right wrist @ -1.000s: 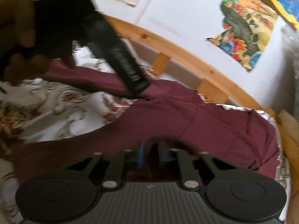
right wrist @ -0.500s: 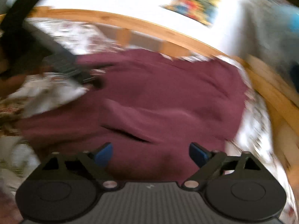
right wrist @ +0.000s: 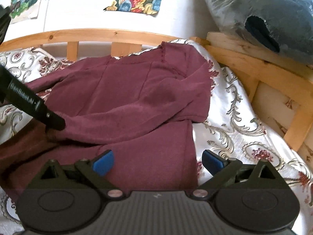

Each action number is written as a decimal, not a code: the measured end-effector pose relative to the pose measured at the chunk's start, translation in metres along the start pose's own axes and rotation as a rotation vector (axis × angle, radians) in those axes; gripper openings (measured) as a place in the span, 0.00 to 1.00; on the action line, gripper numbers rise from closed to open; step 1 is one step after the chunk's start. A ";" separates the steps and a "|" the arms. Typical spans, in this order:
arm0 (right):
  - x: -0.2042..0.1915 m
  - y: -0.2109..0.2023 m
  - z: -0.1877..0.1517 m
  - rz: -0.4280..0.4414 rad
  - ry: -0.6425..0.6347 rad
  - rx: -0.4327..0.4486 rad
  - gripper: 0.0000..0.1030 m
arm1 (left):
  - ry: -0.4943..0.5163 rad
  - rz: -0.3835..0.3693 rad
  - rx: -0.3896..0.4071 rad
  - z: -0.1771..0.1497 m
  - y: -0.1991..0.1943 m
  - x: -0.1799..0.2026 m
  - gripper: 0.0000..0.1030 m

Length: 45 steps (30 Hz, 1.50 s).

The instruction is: Fold small clothes

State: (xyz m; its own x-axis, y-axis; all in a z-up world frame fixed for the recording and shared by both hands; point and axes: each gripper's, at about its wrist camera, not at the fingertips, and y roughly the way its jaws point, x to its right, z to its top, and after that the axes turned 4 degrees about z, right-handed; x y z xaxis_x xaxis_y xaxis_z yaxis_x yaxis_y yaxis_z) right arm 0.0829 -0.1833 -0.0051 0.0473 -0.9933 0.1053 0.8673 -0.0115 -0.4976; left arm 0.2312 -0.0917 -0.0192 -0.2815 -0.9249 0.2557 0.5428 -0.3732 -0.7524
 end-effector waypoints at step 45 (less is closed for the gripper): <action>0.144 0.152 0.102 0.123 0.332 0.061 0.09 | 0.228 0.332 0.078 0.031 0.035 -0.060 0.37</action>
State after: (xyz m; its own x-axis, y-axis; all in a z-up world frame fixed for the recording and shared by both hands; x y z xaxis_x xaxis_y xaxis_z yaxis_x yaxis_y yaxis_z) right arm 0.2723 -0.3162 0.0219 -0.0021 -0.9701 -0.2426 0.8935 0.1071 -0.4361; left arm 0.2915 -0.0519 -0.0426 -0.2444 -0.9594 -0.1409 0.6894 -0.0697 -0.7210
